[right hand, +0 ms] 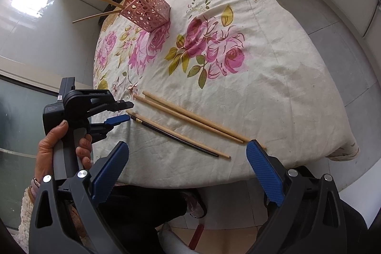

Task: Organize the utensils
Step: 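Grasp a wooden chopstick with the left tool and lift it upright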

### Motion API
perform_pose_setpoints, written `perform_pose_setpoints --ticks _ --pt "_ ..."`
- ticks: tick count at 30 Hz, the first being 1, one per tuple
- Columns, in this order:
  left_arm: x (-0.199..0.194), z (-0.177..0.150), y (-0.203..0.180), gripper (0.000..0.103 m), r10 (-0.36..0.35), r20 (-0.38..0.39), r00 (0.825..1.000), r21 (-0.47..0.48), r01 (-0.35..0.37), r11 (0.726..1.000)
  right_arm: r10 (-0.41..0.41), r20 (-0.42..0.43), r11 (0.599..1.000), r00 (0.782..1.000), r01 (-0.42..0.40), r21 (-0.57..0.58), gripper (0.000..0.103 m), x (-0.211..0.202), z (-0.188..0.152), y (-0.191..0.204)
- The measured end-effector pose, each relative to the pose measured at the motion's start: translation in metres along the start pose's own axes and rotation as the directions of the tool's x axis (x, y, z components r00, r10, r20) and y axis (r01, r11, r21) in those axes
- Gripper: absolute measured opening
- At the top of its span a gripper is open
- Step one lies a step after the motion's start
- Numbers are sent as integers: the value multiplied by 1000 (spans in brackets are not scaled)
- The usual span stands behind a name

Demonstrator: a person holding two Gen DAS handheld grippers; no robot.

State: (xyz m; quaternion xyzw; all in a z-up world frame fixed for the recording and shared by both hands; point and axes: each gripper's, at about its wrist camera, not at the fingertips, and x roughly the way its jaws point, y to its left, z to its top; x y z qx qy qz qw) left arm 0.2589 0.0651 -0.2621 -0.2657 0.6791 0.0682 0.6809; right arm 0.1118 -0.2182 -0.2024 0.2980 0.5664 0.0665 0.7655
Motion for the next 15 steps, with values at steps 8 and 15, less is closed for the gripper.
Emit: perform_pose_setpoints --ticks 8,15 --pt "0 0 -17 10 30 94 995 125 -42 991 -35 3 999 999 35 -29 96 8 9 9" --pt "-51 10 4 7 -265 270 925 168 226 960 -82 -25 965 996 73 -252 87 47 52 64"
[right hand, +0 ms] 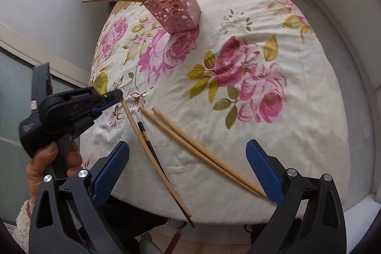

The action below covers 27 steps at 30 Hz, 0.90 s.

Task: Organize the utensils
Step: 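Grasp a wooden chopstick with the left tool and lift it upright, then carry the chopstick toward the holder with the left tool while the right tool grasps another chopstick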

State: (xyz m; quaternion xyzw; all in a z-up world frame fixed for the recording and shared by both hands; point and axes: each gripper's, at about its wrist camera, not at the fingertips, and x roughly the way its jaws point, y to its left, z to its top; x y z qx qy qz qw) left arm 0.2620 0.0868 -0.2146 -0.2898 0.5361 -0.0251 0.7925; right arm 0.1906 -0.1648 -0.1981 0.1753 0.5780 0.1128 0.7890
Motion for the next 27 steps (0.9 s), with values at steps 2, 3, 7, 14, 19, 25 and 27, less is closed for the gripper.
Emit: perform_pose_setpoints --ticks 2,3,7,14,19,25,27 --pt "-21 11 3 7 -66 39 997 14 66 998 -15 -36 997 999 13 -70 69 18 15 16" --pt "-32 15 4 7 -96 47 994 33 95 995 -20 -54 995 998 14 -101 59 26 21 24" --pt "-76 22 4 7 -191 94 977 134 178 975 -21 -154 987 988 -4 -161 31 56 37 40" --pt "-112 27 35 7 -320 94 943 170 301 938 -27 -328 970 944 -54 -237 15 100 49 51" --pt "-119 32 52 7 -355 95 930 157 338 928 -77 -328 948 942 -32 -315 15 111 51 64" --pt "-128 33 56 7 -383 96 919 170 364 916 -186 -336 908 923 30 -419 15 127 52 77" --pt "-132 33 55 7 -391 96 915 181 370 911 -202 -346 898 916 33 -438 15 131 52 78"
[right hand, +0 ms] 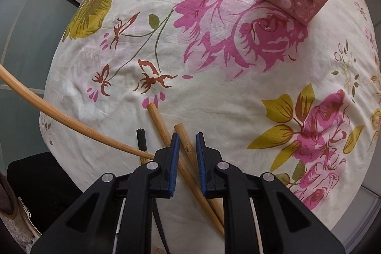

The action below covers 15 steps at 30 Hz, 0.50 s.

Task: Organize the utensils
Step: 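Carry the chopstick toward the holder with the left tool while the right tool grasps another chopstick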

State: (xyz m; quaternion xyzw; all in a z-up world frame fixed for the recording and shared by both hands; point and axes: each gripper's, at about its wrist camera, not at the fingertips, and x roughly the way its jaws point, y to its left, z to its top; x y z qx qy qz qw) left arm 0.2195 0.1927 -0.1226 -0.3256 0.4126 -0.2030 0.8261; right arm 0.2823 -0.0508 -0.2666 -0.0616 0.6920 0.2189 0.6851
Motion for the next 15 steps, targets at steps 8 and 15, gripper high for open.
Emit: perform_pose_setpoints --ticks 8,15 --pt "-12 0 -15 7 -6 13 1000 75 5 997 -29 -21 999 999 28 -46 15 3 12 7" --pt "-37 -1 -34 7 3 49 999 169 -11 986 -13 82 1000 997 14 -10 9 0 -3 3"
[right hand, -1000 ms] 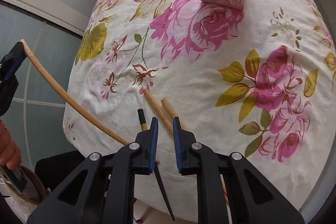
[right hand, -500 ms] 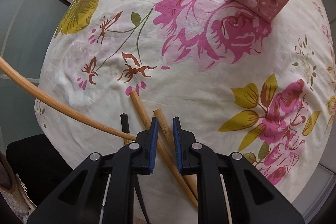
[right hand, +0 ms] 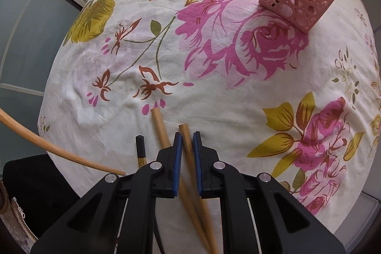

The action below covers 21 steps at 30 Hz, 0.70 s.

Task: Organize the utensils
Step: 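Carry the chopstick toward the holder with the left tool while the right tool grasps another chopstick, then lower both held chopsticks into the pink holder and open both tools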

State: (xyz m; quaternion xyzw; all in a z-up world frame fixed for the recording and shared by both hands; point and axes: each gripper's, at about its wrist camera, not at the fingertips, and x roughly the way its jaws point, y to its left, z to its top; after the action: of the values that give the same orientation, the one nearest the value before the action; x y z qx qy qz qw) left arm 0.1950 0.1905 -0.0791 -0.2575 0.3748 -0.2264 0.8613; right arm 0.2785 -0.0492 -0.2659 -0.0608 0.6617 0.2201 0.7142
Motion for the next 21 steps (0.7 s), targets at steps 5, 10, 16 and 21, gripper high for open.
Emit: perform_pose_setpoints --ticks 5,10,16,21 --pt "-8 0 -14 7 23 28 999 28 -23 999 -60 89 998 994 60 10 8 -10 -23 3" --pt "-14 1 -44 7 35 62 997 80 -40 996 -70 243 996 967 55 71 8 -60 -52 -9" --pt "-17 2 -91 7 56 93 994 167 -71 983 -96 447 990 889 41 133 8 -145 -84 -23" --pt "-18 0 -136 7 74 107 992 259 -99 961 -107 578 988 809 22 153 8 -210 -119 -23"
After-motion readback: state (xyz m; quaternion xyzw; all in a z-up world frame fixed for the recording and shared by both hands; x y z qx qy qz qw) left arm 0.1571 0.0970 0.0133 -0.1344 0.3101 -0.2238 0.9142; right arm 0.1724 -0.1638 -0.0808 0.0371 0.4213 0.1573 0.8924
